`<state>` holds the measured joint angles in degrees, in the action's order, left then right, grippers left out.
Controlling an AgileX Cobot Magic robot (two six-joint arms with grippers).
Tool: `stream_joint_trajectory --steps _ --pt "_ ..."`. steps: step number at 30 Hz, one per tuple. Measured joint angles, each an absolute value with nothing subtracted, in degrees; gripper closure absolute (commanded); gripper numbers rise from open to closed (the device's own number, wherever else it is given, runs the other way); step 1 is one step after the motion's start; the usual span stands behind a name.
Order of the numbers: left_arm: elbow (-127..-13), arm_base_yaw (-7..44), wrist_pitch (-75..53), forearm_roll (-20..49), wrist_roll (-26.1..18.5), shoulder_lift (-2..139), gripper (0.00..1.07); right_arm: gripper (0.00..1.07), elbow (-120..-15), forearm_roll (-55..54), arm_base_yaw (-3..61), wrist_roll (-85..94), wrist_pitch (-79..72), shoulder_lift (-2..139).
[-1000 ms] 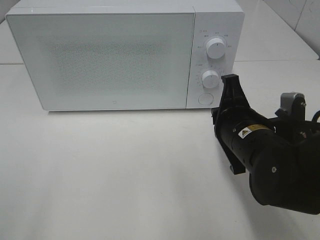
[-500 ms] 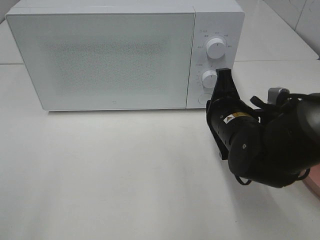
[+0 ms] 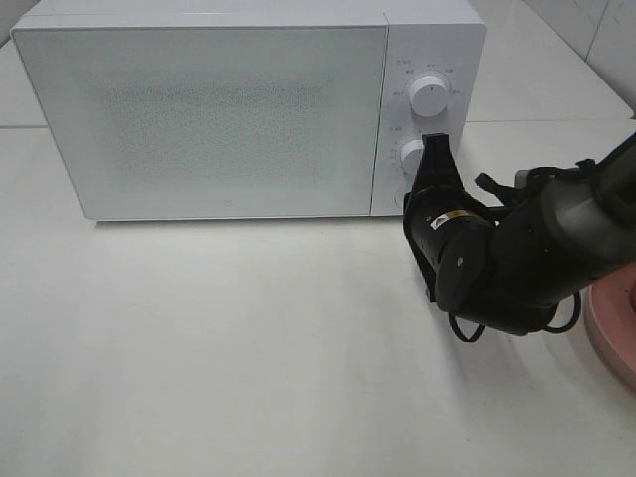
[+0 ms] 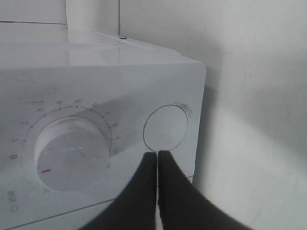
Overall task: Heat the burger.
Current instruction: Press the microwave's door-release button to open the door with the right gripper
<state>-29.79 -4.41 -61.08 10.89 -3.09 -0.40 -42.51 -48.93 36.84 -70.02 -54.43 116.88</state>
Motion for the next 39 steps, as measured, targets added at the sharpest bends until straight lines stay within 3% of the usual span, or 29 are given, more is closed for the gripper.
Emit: stream_joint_trajectory --steps 39 --pt "-29.8 -4.4 -61.1 10.9 -3.1 -0.4 0.09 1.07 -50.8 -44.1 32.4 -75.9 -51.5 124.8"
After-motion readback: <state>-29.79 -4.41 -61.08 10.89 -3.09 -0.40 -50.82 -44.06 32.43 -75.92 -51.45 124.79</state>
